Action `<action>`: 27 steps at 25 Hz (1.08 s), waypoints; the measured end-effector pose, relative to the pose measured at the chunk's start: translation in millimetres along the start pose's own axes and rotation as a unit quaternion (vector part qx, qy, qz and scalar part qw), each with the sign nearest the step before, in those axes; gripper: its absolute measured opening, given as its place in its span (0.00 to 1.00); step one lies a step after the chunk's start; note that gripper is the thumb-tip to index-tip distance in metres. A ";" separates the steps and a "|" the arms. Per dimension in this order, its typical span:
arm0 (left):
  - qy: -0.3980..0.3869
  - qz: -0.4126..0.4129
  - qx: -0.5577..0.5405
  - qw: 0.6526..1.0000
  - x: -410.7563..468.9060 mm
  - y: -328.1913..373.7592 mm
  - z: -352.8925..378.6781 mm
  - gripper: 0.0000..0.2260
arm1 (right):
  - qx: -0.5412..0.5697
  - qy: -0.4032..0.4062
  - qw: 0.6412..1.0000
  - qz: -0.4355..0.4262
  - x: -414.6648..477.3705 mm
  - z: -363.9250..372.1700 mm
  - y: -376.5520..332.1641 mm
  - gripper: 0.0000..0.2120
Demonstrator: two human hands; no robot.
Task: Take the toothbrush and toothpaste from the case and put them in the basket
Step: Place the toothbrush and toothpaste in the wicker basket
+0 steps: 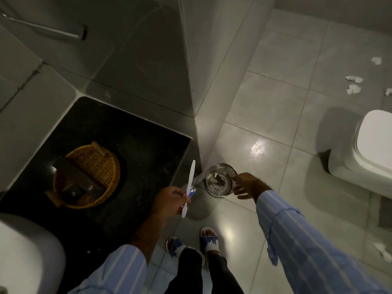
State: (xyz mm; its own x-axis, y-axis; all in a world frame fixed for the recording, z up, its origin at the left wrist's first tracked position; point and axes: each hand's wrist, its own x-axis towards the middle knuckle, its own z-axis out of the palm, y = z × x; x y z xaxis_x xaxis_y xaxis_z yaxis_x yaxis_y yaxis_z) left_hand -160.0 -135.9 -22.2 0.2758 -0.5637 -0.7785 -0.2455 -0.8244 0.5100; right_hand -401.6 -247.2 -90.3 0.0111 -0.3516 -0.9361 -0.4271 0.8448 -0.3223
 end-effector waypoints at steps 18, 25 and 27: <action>0.068 0.265 -0.012 0.962 -86.5 87.6 -109.9 0.08 | -0.207 -0.265 0.876 -0.346 -191.5 66.8 -165.2 0.16; 0.083 0.229 -0.184 0.952 -94.6 64.0 -191.1 0.11 | -0.147 -0.256 0.906 -0.302 -204.6 107.8 -200.3 0.14; 0.095 0.208 -0.263 0.937 -94.0 42.6 -218.8 0.08 | -0.115 -0.235 0.924 -0.279 -199.9 126.7 -204.0 0.11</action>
State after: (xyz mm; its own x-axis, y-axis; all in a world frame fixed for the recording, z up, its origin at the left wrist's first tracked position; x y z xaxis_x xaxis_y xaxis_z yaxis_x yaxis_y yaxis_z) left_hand 6.9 -129.1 152.7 0.4308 -0.8000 -0.4177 0.1096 -0.4130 0.9041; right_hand -202.1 -298.1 144.8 0.6565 -0.4469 -0.6077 -0.4167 0.4567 -0.7860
